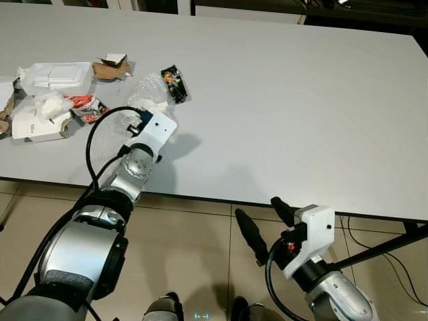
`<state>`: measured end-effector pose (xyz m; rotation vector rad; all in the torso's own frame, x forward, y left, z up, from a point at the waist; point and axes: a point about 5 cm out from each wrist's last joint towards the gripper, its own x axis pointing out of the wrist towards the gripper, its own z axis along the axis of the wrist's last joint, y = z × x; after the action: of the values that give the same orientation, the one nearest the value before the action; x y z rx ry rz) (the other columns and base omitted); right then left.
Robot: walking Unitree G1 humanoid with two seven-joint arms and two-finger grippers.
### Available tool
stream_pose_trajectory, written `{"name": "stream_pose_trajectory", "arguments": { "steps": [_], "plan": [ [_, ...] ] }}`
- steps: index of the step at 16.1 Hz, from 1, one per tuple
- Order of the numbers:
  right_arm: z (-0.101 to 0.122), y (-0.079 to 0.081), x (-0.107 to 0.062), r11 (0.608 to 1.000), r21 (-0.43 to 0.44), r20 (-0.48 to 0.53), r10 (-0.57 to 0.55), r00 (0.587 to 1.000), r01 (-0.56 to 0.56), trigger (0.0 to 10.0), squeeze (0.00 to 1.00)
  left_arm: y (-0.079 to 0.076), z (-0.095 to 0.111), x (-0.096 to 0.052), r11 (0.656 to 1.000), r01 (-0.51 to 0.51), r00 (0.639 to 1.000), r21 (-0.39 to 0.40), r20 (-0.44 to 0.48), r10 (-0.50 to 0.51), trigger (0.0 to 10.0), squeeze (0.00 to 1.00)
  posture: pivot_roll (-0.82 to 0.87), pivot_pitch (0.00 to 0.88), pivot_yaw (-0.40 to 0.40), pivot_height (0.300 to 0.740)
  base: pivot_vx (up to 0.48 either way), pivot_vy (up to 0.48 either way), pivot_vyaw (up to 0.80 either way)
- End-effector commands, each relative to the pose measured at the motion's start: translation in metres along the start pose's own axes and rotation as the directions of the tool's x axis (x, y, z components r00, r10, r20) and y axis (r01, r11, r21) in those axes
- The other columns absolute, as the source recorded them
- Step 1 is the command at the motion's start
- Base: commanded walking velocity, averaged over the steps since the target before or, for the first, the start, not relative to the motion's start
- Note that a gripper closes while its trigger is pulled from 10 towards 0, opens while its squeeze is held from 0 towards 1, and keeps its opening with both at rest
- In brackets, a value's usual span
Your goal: Picking trash to rubbish bin
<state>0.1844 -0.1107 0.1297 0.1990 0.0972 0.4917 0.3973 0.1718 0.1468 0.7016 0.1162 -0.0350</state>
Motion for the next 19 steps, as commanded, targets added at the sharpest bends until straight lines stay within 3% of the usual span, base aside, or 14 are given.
{"name": "stream_pose_trajectory", "arguments": {
  "steps": [1, 7, 12, 16, 19],
  "plan": [
    [0.003, 0.005, -0.002, 0.999, 0.008, 0.002, 0.036, 0.999, -0.036, 10.0, 0.09, -0.013, -0.026, -0.007, 0.998, 0.060, 0.992, -0.006, -0.108, -0.060, 0.0, 0.00, 0.06, 0.201, -0.029, 0.740, 0.000, 0.000, 0.00],
    [0.002, 0.004, -0.002, 0.999, 0.009, -0.007, 0.048, 0.999, -0.047, 10.0, 0.09, -0.014, -0.021, -0.007, 0.999, 0.050, 0.996, -0.016, -0.079, -0.052, 0.0, 0.00, 0.06, 0.193, -0.027, 0.740, 0.000, 0.000, 0.00],
    [0.002, 0.000, -0.002, 0.999, -0.001, -0.009, 0.035, 0.999, -0.035, 10.0, 0.08, -0.007, -0.019, -0.007, 0.997, -0.033, 0.999, -0.063, -0.022, 0.032, 0.0, 0.00, 0.06, 0.179, -0.028, 0.740, 0.000, 0.000, 0.00],
    [0.004, -0.007, 0.000, 0.999, -0.028, -0.003, 0.020, 1.000, -0.020, 10.0, 0.07, 0.008, -0.016, -0.010, 0.985, -0.138, 0.986, -0.104, 0.075, 0.146, 0.0, 0.00, 0.08, 0.165, -0.031, 0.740, 0.000, 0.000, 0.00],
    [0.005, -0.014, 0.004, 0.998, -0.056, 0.010, -0.001, 1.000, 0.002, 10.0, 0.00, 0.012, -0.004, -0.015, 0.970, -0.152, 0.964, -0.191, 0.189, 0.189, 0.0, 0.00, 0.11, 0.153, -0.039, 0.740, 0.000, 0.000, 0.00]
  ]
}}
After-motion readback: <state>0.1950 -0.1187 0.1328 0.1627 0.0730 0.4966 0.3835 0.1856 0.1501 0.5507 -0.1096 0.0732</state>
